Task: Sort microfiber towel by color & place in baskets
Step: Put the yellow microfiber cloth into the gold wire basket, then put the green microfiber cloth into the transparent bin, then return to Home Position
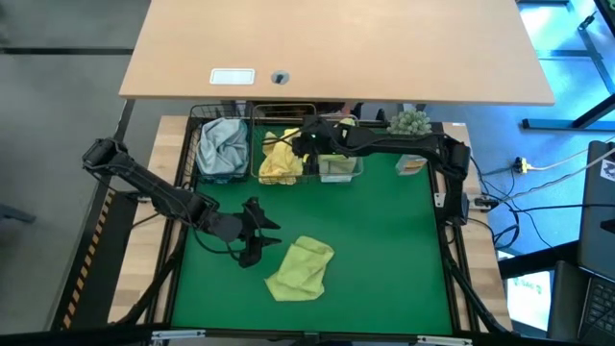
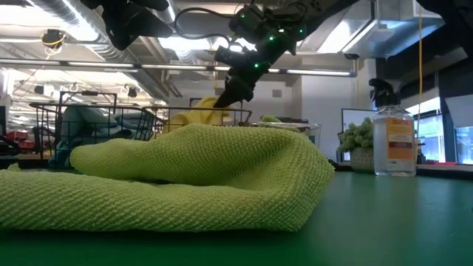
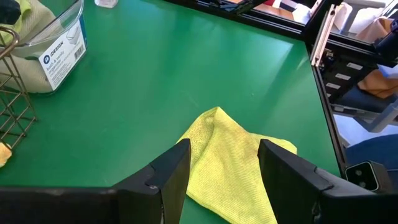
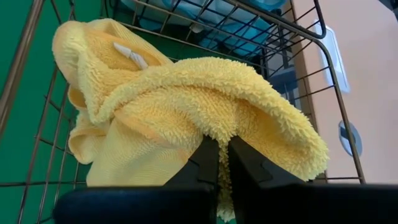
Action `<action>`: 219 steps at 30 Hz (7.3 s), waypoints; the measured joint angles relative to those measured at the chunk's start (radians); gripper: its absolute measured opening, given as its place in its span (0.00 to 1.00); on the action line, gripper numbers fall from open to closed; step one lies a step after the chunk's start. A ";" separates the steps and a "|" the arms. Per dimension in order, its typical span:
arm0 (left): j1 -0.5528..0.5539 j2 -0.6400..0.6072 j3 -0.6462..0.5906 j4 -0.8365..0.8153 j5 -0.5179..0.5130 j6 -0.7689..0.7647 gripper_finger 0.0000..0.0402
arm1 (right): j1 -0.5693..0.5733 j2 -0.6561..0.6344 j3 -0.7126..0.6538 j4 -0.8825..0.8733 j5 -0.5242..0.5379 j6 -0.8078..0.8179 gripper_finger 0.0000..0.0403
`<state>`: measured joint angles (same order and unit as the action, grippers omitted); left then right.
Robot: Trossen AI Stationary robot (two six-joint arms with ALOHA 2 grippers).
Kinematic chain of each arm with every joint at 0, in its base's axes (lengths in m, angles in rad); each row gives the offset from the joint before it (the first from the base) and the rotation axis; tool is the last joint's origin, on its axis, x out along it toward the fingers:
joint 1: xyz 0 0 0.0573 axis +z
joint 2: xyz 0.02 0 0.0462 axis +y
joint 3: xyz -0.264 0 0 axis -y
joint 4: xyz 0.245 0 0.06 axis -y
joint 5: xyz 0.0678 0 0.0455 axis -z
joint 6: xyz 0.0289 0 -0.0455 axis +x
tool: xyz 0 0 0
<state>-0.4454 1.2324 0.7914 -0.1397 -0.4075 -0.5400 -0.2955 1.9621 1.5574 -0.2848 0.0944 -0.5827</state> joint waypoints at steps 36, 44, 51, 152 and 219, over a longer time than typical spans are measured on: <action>0.000 0.024 0.000 0.040 0.010 -0.001 0.45 | 0.054 -0.163 0.000 -0.127 0.184 0.000 0.49; 0.000 0.159 0.000 0.263 0.037 0.154 0.45 | 0.130 -0.329 0.001 -0.285 0.210 0.071 0.49; 0.000 0.299 0.000 0.435 0.061 0.236 0.45 | 0.196 -0.454 0.001 -0.396 0.209 0.158 0.49; 0.826 0.484 0.381 0.519 0.298 0.541 0.03 | 0.334 -1.960 -1.534 0.295 0.123 0.682 0.49; 0.741 -0.188 0.474 -0.336 0.286 0.579 0.02 | 0.334 -1.960 -1.534 0.291 0.121 0.682 0.49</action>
<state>0.2955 1.0443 1.2658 -0.4759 -0.1216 0.0394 0.0387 0.0025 0.0231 0.0063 0.2150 0.0991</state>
